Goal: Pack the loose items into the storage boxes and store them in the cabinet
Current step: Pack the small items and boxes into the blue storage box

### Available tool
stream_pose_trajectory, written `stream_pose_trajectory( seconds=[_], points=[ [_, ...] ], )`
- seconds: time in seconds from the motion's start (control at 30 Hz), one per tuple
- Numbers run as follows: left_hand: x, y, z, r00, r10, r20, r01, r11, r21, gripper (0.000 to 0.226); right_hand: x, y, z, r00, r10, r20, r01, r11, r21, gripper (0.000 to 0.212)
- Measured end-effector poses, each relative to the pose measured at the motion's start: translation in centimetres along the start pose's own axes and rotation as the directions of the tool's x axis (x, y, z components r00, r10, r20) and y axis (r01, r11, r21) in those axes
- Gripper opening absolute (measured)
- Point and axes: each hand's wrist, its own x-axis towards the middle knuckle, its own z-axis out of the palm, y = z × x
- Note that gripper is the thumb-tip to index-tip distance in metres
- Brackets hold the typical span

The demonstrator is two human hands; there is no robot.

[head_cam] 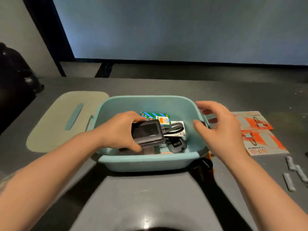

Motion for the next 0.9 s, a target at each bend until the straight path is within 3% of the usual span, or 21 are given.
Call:
stream_pose_trajectory(
  seconds=[0.07, 0.2, 0.33, 0.4, 0.47, 0.5, 0.57, 0.67, 0.77, 0.9],
  points=[
    [0.2, -0.7, 1.1, 0.993, 0.055, 0.103, -0.060, 0.997, 0.043, 0.074, -0.1, 0.7, -0.7, 0.999, 0.035, -0.029, -0.035, 0.999, -0.008, 0.041],
    [0.1, -0.7, 2.2, 0.980, 0.111, 0.165, -0.128, 0.987, 0.094, 0.058, -1.3, 2.0, -2.0, 0.989, 0.110, -0.094, -0.112, 0.994, -0.010, 0.042],
    [0.0, -0.8, 1.5, 0.964, 0.035, 0.265, -0.055, 0.996, 0.068, 0.065, -3.9, 3.3, -3.3, 0.964, 0.210, -0.161, -0.211, 0.977, 0.006, 0.042],
    [0.3, -0.4, 0.8, 0.988, -0.046, 0.147, 0.045, 0.999, 0.010, 0.073, -5.5, 4.2, -4.1, 0.950, 0.252, -0.185, -0.254, 0.967, 0.010, 0.042],
    [0.4, 1.5, 0.2, 0.982, -0.089, -0.166, 0.074, 0.993, -0.093, 0.054, -7.0, 5.2, -4.8, 0.940, 0.283, -0.191, -0.289, 0.957, -0.004, 0.042],
    [0.3, 3.1, 0.2, 0.943, -0.087, -0.321, 0.030, 0.983, -0.179, 0.041, -7.6, 5.7, -5.2, 0.937, 0.295, -0.187, -0.304, 0.952, -0.018, 0.043],
    [-0.2, 7.3, 1.0, 0.869, -0.040, -0.493, -0.114, 0.954, -0.279, 0.026, -8.3, 6.9, -5.7, 0.933, 0.321, -0.161, -0.333, 0.941, -0.055, 0.044],
    [-1.3, 13.3, 5.2, 0.853, 0.091, -0.514, -0.258, 0.930, -0.263, 0.021, -8.7, 9.1, -5.8, 0.935, 0.337, -0.106, -0.345, 0.936, -0.071, 0.042],
    [-1.4, 17.0, 10.2, 0.890, 0.131, -0.437, -0.256, 0.936, -0.240, 0.024, -8.7, 11.7, -5.5, 0.946, 0.325, 0.020, -0.321, 0.941, -0.106, 0.038],
    [-0.3, 19.4, 13.7, 0.844, 0.195, -0.500, -0.263, 0.962, -0.069, 0.028, -6.8, 15.3, -4.9, 0.948, 0.264, 0.180, -0.232, 0.956, -0.179, 0.034]
  ],
)
